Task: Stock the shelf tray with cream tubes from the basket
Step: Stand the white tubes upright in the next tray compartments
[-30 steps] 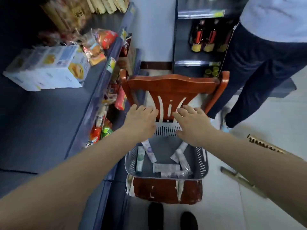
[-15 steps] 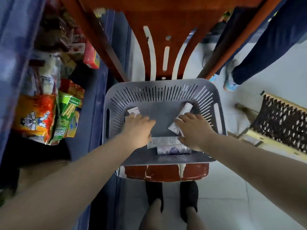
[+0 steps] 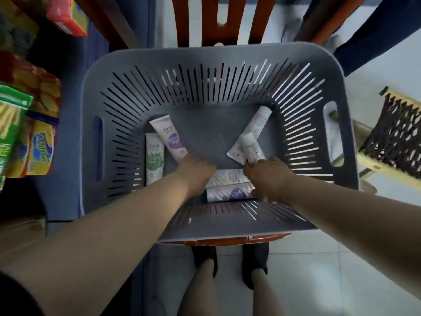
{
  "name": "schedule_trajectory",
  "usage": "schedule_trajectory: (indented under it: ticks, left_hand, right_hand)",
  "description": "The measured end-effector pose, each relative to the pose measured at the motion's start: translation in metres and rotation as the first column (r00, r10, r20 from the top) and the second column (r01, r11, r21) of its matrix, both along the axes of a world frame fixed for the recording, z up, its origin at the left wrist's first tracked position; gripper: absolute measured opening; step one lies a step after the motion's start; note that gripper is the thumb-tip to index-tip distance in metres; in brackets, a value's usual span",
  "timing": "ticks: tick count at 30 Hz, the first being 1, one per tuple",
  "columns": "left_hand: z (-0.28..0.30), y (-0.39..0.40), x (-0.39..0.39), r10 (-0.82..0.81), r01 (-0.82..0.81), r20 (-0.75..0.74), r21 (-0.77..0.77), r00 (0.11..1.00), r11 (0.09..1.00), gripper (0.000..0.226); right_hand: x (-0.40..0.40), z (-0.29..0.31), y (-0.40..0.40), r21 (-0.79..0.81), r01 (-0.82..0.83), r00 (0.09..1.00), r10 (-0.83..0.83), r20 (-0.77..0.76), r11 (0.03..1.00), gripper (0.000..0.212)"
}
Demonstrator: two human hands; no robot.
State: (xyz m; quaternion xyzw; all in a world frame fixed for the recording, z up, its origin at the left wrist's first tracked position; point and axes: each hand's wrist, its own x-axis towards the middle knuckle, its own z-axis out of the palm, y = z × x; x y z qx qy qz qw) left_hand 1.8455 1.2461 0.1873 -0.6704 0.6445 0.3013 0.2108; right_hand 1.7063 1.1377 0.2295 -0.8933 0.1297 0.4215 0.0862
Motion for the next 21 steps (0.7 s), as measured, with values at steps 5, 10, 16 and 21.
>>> schedule_trajectory:
  ticks: [5, 10, 16, 21]
  left_hand:
    - [-0.011, -0.002, 0.006, -0.043, 0.043, 0.022, -0.027, 0.999, 0.999, 0.031]
    - [-0.019, 0.006, 0.015, 0.049, -0.046, -0.024, 0.108, 0.999, 0.993, 0.033]
    - [-0.008, 0.009, 0.026, 0.371, -0.339, -0.192, 0.18, 0.909, 0.924, 0.026]
    - [0.007, 0.006, 0.038, 0.618, -0.623, -0.328, 0.104, 0.714, 0.775, 0.021]
  right_hand:
    - [0.0, -0.017, 0.003, -0.031, 0.029, 0.999, -0.03, -0.028, 0.999, 0.034]
    - [0.0, -0.024, 0.003, -0.029, 0.085, 0.996, -0.086, -0.034, 0.996, 0.038]
    - [-0.001, -0.029, 0.006, -0.016, 0.053, 0.982, -0.055, -0.182, 0.998, 0.041]
    - [0.001, -0.023, 0.003, -0.034, -0.099, 0.983, 0.093, -0.157, 0.994, 0.037]
